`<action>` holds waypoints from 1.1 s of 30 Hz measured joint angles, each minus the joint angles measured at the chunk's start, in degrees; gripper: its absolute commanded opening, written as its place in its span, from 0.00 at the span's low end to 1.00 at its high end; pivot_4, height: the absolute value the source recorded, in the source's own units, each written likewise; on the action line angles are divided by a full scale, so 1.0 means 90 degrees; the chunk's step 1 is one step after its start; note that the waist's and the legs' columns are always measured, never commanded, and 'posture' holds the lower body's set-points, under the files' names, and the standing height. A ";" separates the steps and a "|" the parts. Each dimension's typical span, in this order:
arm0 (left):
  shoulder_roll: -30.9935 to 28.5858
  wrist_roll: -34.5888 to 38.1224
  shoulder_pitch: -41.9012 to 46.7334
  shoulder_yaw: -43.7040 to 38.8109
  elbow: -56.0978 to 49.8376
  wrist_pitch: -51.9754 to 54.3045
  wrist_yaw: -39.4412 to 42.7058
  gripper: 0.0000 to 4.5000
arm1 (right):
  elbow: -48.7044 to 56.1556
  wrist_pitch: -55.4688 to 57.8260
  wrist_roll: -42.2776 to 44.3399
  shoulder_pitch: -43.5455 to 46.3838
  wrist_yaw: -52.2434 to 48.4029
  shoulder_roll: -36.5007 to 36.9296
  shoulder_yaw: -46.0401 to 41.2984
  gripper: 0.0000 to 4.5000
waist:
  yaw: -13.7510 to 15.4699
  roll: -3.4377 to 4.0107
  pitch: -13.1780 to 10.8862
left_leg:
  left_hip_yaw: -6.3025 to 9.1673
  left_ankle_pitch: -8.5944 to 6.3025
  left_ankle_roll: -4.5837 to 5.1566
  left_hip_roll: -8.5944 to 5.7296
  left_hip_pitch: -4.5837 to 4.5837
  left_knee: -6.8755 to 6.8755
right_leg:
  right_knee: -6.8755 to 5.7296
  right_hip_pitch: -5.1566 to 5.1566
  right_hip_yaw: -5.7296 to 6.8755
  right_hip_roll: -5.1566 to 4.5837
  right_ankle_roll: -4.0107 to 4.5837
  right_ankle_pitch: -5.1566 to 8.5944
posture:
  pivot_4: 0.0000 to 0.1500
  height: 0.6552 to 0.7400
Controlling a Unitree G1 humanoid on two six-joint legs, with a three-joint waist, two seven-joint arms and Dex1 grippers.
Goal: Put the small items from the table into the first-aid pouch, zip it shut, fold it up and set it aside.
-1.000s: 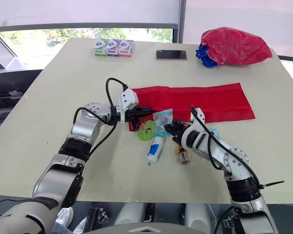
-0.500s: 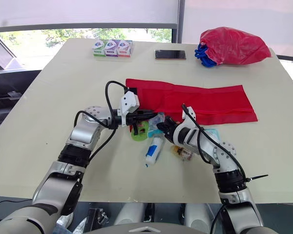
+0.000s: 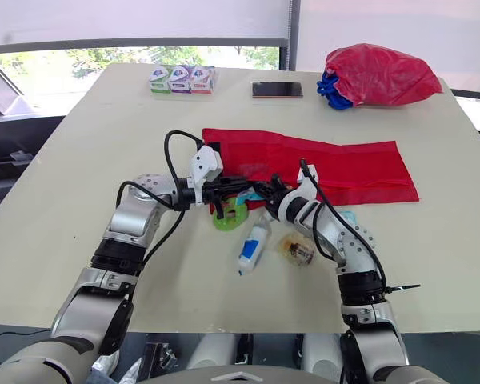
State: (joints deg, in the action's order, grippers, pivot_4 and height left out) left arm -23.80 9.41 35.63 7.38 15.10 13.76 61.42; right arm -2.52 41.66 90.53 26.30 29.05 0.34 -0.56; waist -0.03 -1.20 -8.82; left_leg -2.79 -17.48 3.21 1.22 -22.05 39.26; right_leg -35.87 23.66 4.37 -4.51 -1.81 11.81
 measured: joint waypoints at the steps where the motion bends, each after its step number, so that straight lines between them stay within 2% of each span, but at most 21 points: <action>1: 0.0044 0.0021 -0.0001 -0.0006 -0.0031 0.0038 -0.0001 0.01 | -0.0026 -0.0031 -0.0128 0.0013 -0.0073 -0.0041 -0.0018 0.00 | -0.0004 0.0000 0.0000 | 0.0000 0.0000 0.0000 -0.0001 0.0000 0.0000 | 0.0000 0.0000 -0.0004 0.0002 0.0000 0.0000 | 1.00 1.00; 8: 0.0186 0.0304 -0.0001 -0.0145 -0.0252 0.0681 -0.0073 0.01 | -0.0155 -0.0319 -0.1475 -0.0004 -0.0955 -0.0483 -0.0063 0.00 | -0.0080 0.0001 0.0000 | 0.0001 0.0010 -0.0017 0.0001 0.0002 -0.0001 | -0.0001 0.0000 -0.0010 0.0008 0.0000 0.0000 | 1.00 1.00; 13: 0.0213 0.0382 -0.0012 -0.0152 -0.0255 0.0879 -0.0080 0.01 | -0.0154 -0.0175 -0.1767 -0.0064 -0.1183 -0.0572 -0.0189 0.00 | -0.0077 0.0001 0.0000 | 0.0000 0.0012 -0.0021 -0.0001 0.0002 -0.0001 | 0.0000 0.0000 -0.0014 0.0007 0.0000 0.0000 | 1.00 1.00; 15: 0.0230 0.0480 -0.0010 -0.0210 -0.0241 0.1017 -0.0084 0.00 | -0.0148 -0.0017 -0.1787 -0.0064 -0.1274 -0.0555 -0.0304 0.19 | -0.0074 0.0001 0.0000 | 0.0001 0.0013 -0.0022 -0.0001 0.0002 -0.0001 | 0.0000 0.0000 -0.0017 0.0007 0.0000 0.0000 | 1.00 1.00; 20: 0.0284 0.0681 0.0062 -0.0297 -0.0207 0.1189 -0.0080 0.00 | -0.0127 0.0316 -0.1877 -0.0071 -0.1285 -0.0445 -0.0512 0.55 | -0.0080 0.0001 0.0000 | 0.0001 0.0014 -0.0024 0.0000 0.0004 -0.0001 | -0.0001 0.0000 -0.0020 0.0011 0.0000 0.0000 | 1.00 1.00; 29: 0.0249 0.0721 0.0130 -0.0270 -0.0004 0.1233 -0.0065 0.00 | 0.0318 0.0801 -0.2053 -0.0269 -0.1336 -0.0317 -0.0546 0.55 | -0.0080 0.0002 0.0000 | 0.0001 0.0012 -0.0021 0.0001 0.0005 -0.0002 | 0.0000 0.0000 -0.0066 0.0042 0.0000 0.0000 | 1.00 1.00; 33: 0.0257 0.0726 0.0157 -0.0247 0.0173 0.1197 -0.0025 0.00 | 0.0589 0.1142 -0.2095 -0.0338 -0.1394 -0.0024 -0.0538 0.55 | -0.0068 0.0002 0.0000 | 0.0003 0.0010 -0.0018 0.0000 0.0004 -0.0002 | 0.0001 -0.0001 -0.0069 0.0043 0.0000 0.0001 | 1.00 1.00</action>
State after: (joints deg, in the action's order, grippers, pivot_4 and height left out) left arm -21.49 15.94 37.04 5.16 16.65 24.53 61.19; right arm 2.79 51.94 71.67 23.26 16.51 0.13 -5.40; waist -0.65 -1.18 -8.82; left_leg -2.76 -17.39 3.05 1.22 -22.01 39.24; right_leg -35.87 23.66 3.74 -4.12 -1.81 11.81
